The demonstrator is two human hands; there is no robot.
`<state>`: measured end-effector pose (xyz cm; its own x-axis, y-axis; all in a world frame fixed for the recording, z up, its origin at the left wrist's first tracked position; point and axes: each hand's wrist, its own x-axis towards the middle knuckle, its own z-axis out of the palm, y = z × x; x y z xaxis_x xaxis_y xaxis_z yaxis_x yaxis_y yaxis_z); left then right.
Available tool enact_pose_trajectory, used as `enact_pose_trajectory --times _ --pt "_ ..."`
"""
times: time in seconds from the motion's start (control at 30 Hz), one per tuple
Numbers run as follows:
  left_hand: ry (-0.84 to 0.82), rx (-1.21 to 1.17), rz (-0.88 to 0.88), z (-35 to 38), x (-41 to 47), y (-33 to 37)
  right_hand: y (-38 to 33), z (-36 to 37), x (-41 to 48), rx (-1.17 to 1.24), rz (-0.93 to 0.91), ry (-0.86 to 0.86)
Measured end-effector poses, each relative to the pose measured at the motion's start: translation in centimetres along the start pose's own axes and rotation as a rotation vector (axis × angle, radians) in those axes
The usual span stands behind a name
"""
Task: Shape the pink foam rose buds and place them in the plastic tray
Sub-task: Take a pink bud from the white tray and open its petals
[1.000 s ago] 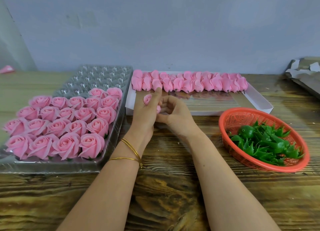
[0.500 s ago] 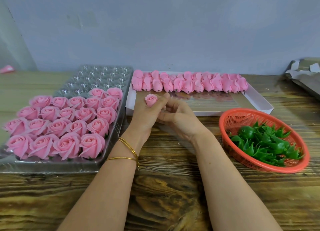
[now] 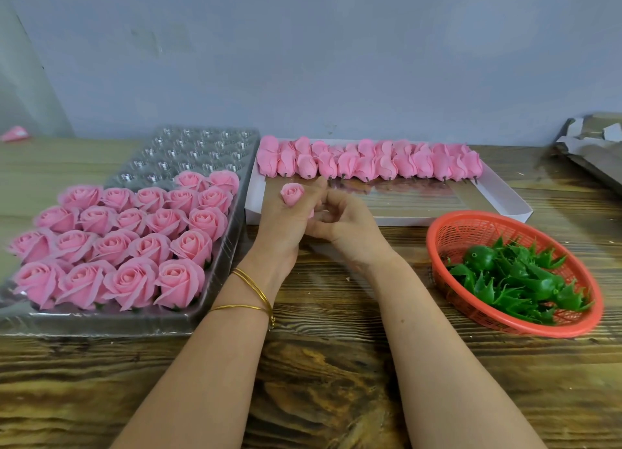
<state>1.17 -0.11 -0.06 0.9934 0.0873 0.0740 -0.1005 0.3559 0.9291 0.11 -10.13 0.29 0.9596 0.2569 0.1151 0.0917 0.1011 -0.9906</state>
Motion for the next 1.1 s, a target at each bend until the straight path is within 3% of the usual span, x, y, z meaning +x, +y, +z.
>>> enact_pose_trajectory --times 0.23,0.67,1.1 --pt "-0.011 0.044 -0.022 -0.3 0.0 0.3 0.2 -0.5 -0.2 0.099 0.065 -0.058" --pt "0.006 0.002 -0.009 -0.1 0.0 0.1 0.8 -0.2 0.6 -0.031 -0.014 0.041" --pt "-0.024 0.029 0.012 -0.3 0.0 0.1 0.4 -0.6 -0.1 -0.031 0.017 -0.041"
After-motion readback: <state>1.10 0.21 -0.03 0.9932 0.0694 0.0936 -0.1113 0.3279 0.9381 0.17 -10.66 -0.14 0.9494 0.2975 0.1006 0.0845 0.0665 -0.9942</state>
